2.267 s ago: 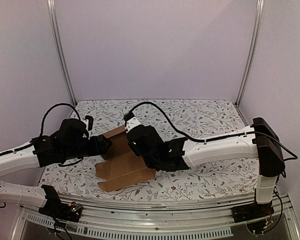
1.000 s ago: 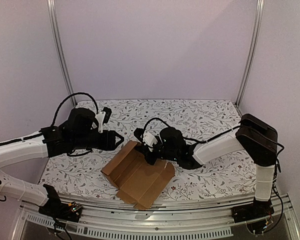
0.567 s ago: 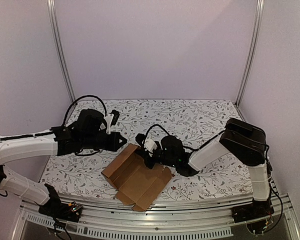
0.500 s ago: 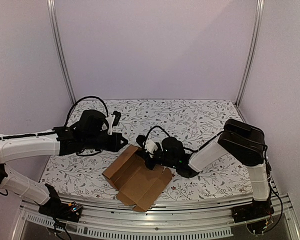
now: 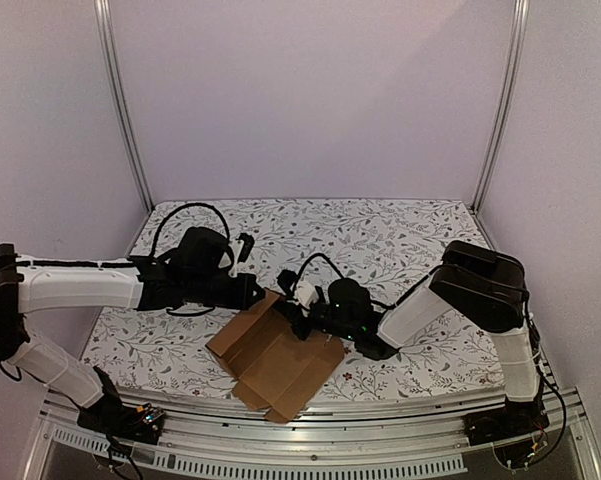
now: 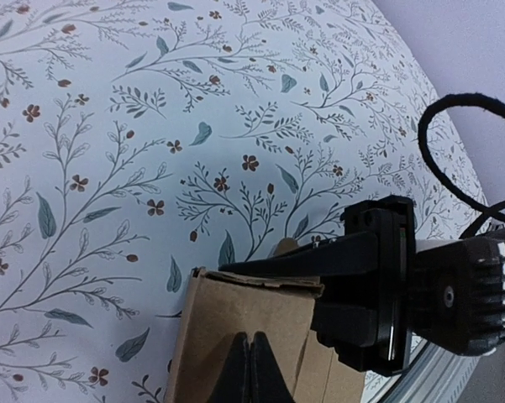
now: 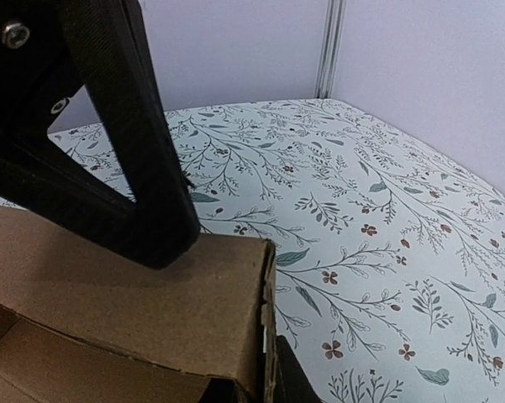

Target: Fold the paper box

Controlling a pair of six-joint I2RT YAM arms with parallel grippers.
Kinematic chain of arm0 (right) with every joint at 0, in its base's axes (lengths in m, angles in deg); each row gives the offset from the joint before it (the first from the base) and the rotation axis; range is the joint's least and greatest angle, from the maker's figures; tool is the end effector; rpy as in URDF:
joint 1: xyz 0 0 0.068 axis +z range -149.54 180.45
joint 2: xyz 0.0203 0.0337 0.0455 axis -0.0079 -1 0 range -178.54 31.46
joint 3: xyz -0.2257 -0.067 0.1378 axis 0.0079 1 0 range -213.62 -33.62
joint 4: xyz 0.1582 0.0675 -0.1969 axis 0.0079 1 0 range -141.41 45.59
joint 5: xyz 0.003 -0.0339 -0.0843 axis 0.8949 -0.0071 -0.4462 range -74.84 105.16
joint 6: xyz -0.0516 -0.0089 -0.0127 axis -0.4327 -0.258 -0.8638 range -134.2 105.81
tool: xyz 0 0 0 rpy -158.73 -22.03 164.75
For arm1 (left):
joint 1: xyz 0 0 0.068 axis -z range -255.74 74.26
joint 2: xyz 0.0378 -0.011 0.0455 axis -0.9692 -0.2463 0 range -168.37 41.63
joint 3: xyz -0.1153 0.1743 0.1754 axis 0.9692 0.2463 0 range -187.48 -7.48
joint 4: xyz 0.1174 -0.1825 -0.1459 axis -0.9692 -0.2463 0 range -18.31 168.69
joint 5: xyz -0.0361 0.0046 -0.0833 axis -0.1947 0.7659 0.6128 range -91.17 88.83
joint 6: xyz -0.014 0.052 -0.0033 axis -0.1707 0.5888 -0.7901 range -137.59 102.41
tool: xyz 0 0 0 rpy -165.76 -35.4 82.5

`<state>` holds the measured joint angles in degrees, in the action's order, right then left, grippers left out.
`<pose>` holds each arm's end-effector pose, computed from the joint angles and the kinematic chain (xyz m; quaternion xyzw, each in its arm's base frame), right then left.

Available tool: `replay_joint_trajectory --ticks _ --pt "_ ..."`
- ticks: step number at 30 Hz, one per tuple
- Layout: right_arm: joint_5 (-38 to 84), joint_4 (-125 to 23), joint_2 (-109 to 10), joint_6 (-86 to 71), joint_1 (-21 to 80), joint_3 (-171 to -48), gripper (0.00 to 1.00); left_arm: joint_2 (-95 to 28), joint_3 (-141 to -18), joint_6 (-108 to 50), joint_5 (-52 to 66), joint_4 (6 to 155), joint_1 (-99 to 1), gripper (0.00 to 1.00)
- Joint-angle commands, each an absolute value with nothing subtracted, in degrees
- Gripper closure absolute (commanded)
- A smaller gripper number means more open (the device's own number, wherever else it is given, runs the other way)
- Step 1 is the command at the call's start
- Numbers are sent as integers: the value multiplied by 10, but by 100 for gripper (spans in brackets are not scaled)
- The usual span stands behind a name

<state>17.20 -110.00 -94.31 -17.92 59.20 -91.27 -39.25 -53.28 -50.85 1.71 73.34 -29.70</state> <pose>0.2217 0.3677 0.1046 -0.4056 0.6467 0.3104 0.5665 0.2046 -0.2147 0.2114 0.1115 0.9008 -0.2850 0.3082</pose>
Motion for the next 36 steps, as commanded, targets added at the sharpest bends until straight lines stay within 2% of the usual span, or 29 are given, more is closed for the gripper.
replay_joint_trajectory --ticks 1,8,14,31,36 --pt "163 -1118 -967 -166 593 -900 84 -405 -544 -517 23 747 -299 100" --pt "155 -1120 -974 -167 602 -896 71 -417 -543 -522 22 749 -296 100" --pt "121 -1122 -959 -170 605 -878 67 -425 -542 -524 23 754 -294 100" --pt "76 -1126 -948 -174 616 -873 76 -439 -551 -530 27 760 -286 100" --pt "78 -1129 -948 -174 617 -875 84 -451 -557 -530 28 760 -282 100"
